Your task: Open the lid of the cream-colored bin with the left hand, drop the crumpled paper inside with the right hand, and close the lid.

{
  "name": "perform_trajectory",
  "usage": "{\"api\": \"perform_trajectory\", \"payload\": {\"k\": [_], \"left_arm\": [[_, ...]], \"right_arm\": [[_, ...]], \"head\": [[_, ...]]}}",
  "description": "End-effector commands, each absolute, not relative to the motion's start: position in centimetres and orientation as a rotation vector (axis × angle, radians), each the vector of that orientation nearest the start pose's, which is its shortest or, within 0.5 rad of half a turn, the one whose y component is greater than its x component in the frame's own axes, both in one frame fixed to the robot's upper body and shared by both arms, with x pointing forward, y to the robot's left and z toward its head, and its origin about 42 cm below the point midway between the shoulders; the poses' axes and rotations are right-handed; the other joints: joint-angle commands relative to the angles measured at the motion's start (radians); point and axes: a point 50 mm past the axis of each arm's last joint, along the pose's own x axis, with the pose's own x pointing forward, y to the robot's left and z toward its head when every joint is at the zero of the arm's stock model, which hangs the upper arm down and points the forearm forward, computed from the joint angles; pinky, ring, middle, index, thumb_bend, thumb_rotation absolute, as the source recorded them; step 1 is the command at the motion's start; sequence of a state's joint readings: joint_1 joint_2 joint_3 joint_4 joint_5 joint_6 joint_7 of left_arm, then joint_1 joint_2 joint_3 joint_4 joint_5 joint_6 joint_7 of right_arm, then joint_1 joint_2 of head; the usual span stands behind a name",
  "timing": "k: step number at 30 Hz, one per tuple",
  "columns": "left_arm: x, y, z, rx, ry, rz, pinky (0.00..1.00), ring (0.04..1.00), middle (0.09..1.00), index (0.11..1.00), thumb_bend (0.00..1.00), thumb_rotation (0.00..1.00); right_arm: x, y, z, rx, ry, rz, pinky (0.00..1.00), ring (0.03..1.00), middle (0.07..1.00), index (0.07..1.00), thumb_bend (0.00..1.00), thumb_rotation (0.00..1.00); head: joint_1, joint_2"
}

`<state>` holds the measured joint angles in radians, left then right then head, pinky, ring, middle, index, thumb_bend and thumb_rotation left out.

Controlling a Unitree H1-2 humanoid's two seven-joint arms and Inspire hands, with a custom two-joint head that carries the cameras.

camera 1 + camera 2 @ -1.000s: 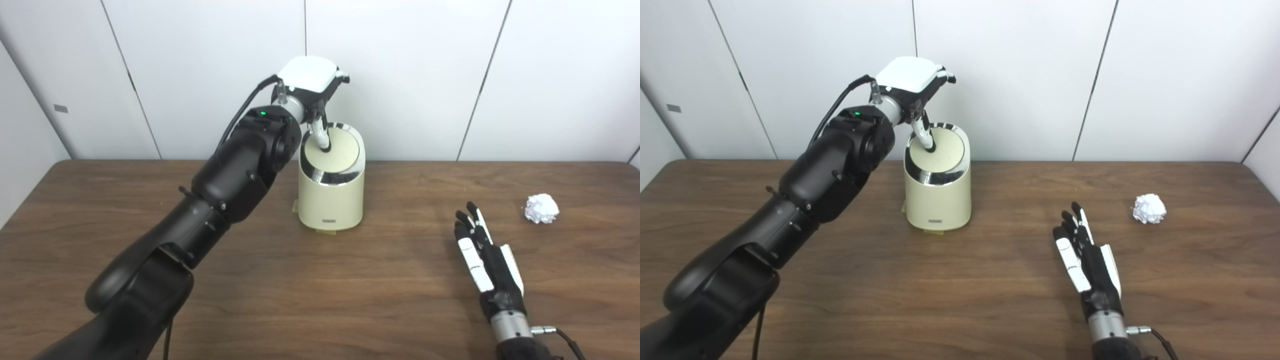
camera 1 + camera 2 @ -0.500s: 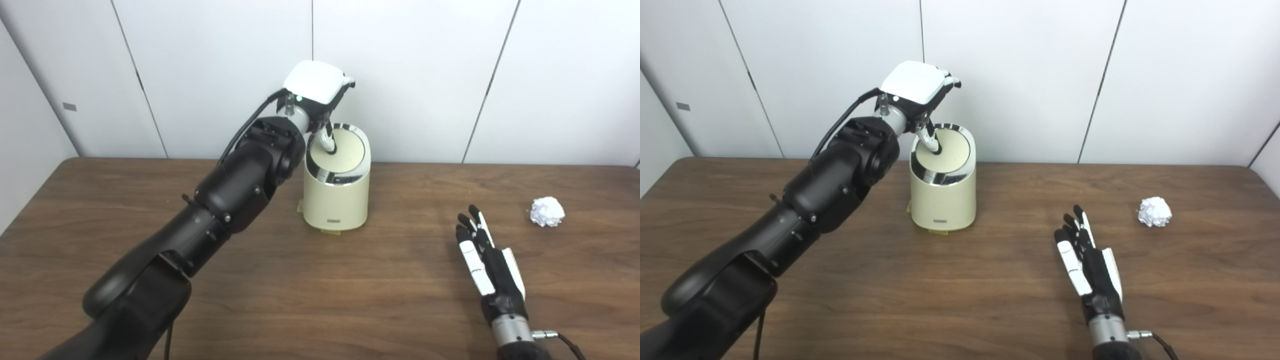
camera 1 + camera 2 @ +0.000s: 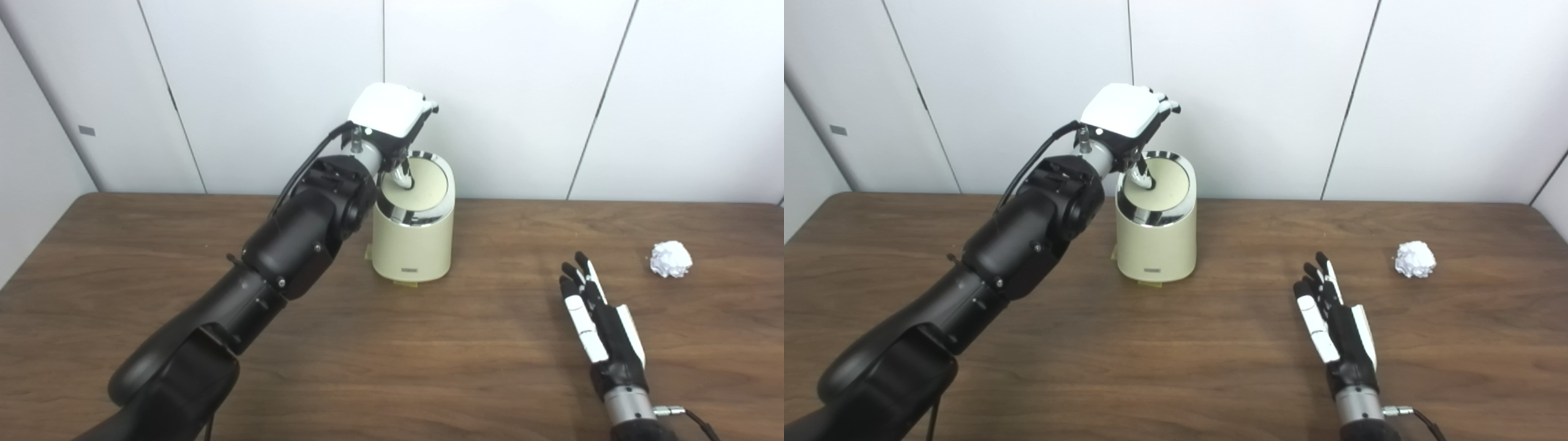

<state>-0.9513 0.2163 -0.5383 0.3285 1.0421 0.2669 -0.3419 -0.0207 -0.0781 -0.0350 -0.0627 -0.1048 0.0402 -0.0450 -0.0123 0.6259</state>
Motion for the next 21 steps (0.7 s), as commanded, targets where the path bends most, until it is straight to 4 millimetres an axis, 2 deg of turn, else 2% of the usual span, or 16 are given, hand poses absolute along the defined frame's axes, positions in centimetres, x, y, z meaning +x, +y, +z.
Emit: {"api": "perform_trajectory", "payload": {"k": [1, 3, 6, 7, 9, 11, 14, 17, 21], "left_arm": [[49.7, 8.5, 33.6, 1.562, -0.324, -0.299, 0.96, 0.953, 0.932, 0.914, 0.95, 0.12], [50.0, 8.8, 34.5, 1.528, -0.31, -0.294, 0.93, 0.946, 0.925, 0.905, 0.96, 0.14], [50.6, 10.0, 37.3, 1.432, -0.268, -0.285, 0.91, 0.954, 0.935, 0.894, 0.98, 0.16], [50.8, 10.6, 38.2, 1.389, -0.263, -0.28, 0.83, 0.917, 0.92, 0.88, 0.98, 0.16], [50.9, 11.5, 39.2, 1.308, -0.256, -0.27, 0.78, 0.904, 0.913, 0.872, 0.98, 0.16], [50.8, 12.8, 39.8, 1.193, -0.258, -0.233, 0.78, 0.915, 0.905, 0.895, 0.96, 0.18], [50.3, 14.7, 39.1, 1.007, -0.293, -0.163, 0.75, 0.885, 0.897, 0.908, 0.93, 0.24], [49.6, 16.5, 37.4, 0.741, -0.285, -0.125, 0.7, 0.842, 0.889, 0.908, 0.86, 0.27], [48.0, 18.7, 35.8, 0.523, -0.228, -0.137, 0.79, 0.859, 0.86, 0.898, 0.79, 0.31]], "right_arm": [[29.7, -24.9, 12.8, -0.182, -0.092, -0.088, 0.97, 0.939, 0.946, 1.0, 0.52, 0.88], [29.7, -24.9, 12.7, -0.178, -0.091, -0.087, 0.97, 0.94, 0.946, 1.0, 0.52, 0.88], [29.7, -25.0, 12.5, -0.172, -0.091, -0.082, 0.98, 0.944, 0.949, 1.0, 0.51, 0.87], [29.8, -25.0, 12.5, -0.17, -0.091, -0.08, 0.98, 0.944, 0.948, 1.0, 0.51, 0.87], [29.8, -25.0, 12.4, -0.166, -0.091, -0.077, 0.98, 0.946, 0.95, 1.0, 0.51, 0.87], [29.8, -24.9, 12.6, -0.166, -0.092, -0.078, 0.97, 0.943, 0.947, 1.0, 0.52, 0.87], [29.8, -24.9, 12.9, -0.168, -0.092, -0.076, 0.95, 0.942, 0.942, 0.995, 0.52, 0.87], [29.6, -25.0, 13.0, -0.155, -0.094, -0.07, 0.96, 0.942, 0.939, 0.985, 0.53, 0.87], [29.5, -25.2, 13.3, -0.143, -0.094, -0.07, 0.96, 0.938, 0.941, 0.985, 0.53, 0.86]], "head": [[0.001, 0.0], [0.002, 0.0], [0.003, -0.005], [0.003, -0.005], [0.003, -0.006], [0.001, -0.005], [-0.004, -0.001], [-0.001, 0.003], [0.008, 0.013]]}}
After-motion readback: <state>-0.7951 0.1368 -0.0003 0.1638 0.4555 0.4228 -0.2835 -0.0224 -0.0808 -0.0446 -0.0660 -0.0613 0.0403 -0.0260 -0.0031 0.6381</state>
